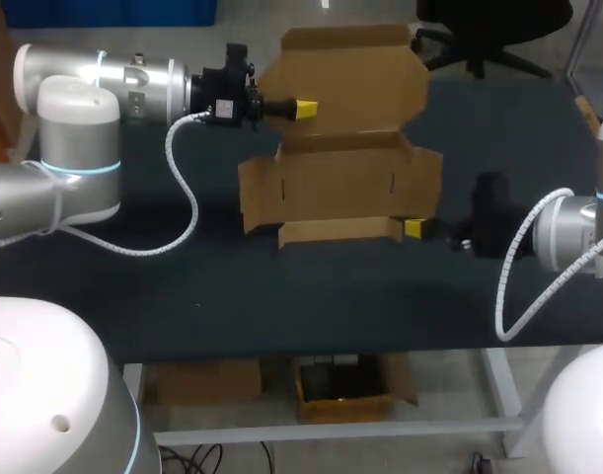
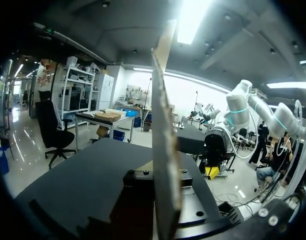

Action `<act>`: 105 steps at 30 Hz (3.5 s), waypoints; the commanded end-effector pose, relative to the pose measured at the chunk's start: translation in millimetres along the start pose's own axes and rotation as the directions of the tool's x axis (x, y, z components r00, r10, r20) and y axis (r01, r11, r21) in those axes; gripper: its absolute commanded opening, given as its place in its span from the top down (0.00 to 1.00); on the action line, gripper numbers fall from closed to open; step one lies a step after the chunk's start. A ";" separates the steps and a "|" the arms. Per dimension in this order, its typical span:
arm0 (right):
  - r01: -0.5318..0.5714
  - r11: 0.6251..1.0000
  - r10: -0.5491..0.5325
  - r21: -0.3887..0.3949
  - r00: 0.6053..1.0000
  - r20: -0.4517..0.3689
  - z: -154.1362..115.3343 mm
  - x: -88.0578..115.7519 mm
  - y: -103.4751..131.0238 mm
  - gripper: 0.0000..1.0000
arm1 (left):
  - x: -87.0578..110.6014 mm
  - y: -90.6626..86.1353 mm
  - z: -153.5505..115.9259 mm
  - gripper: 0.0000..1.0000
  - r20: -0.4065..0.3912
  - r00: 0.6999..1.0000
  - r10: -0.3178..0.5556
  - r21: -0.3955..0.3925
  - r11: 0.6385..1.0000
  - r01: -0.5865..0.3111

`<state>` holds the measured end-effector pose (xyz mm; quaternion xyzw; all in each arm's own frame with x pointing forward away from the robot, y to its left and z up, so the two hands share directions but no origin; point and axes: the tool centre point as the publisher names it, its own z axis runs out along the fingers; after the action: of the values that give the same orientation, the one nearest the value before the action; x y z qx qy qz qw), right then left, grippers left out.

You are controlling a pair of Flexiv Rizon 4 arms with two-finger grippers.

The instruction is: Assemble the packaging by folding the flat box into shape, placing the metal phone stand inside, and closing the box properly

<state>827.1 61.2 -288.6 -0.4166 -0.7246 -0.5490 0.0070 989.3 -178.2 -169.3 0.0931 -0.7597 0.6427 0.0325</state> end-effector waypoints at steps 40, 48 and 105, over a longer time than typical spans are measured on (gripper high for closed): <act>0.068 0.997 -0.066 -0.043 0.996 0.060 48.9 3.3 -15.8 1.00 | -15.5 10.5 5.2 1.00 -0.118 0.991 0.061 0.008 0.998 -0.060; 0.104 0.994 -0.100 -0.044 0.992 0.077 75.4 -8.3 -20.1 1.00 | -15.5 10.5 5.2 1.00 -0.118 0.991 0.061 0.008 0.998 -0.060; 0.089 0.996 -0.090 0.013 0.977 0.191 172.1 -78.0 -27.2 1.00 | -15.5 10.5 5.2 1.00 -0.118 0.991 0.061 0.008 0.998 -0.060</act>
<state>934.8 147.9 -410.1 -0.4339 -0.7422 -0.5035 -0.0856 1001.7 -180.7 -182.2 0.0339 -0.7583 0.6487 0.0560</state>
